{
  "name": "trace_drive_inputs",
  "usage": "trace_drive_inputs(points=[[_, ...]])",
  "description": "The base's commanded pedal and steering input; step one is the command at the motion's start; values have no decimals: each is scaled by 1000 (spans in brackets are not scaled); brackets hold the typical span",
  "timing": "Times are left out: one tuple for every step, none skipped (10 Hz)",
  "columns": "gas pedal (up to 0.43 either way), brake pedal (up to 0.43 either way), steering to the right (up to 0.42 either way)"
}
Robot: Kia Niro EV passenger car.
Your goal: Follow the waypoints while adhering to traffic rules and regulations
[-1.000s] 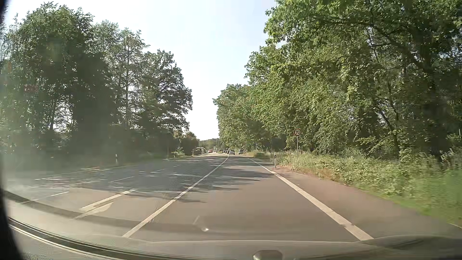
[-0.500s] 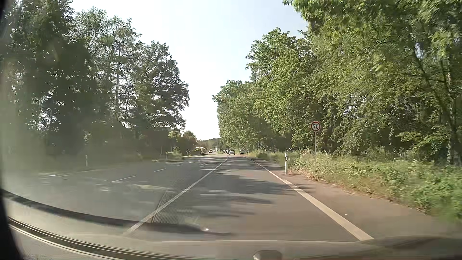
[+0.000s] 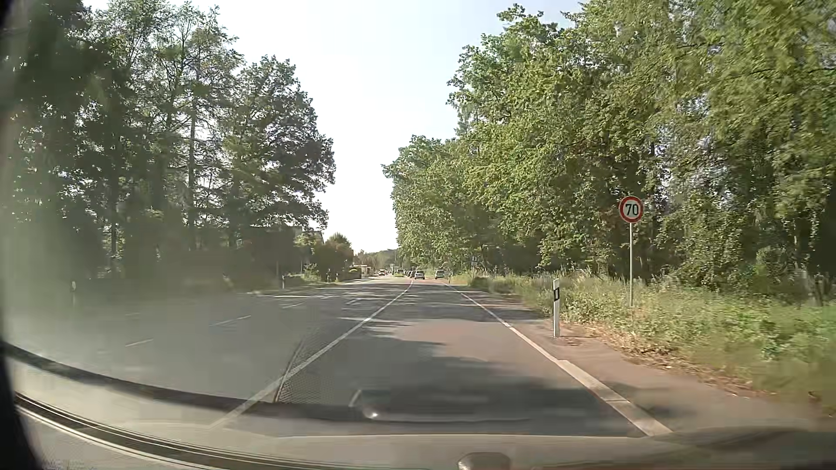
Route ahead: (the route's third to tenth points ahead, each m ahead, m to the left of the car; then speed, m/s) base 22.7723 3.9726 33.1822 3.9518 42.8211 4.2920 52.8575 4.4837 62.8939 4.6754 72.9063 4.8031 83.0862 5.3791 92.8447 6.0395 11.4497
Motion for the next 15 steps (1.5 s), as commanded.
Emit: trace_drive_inputs(points=[[47, 30, -3], [39, 30, -3], [39, 30, -3], [28, 30, -3], [28, 30, -4], [28, 30, -4], [28, 30, -4], [28, 30, -4], [28, 30, -4], [28, 30, -4], [28, 30, -4], [28, 30, -4], [28, 30, -4], [28, 30, -4], [28, 30, -5]])
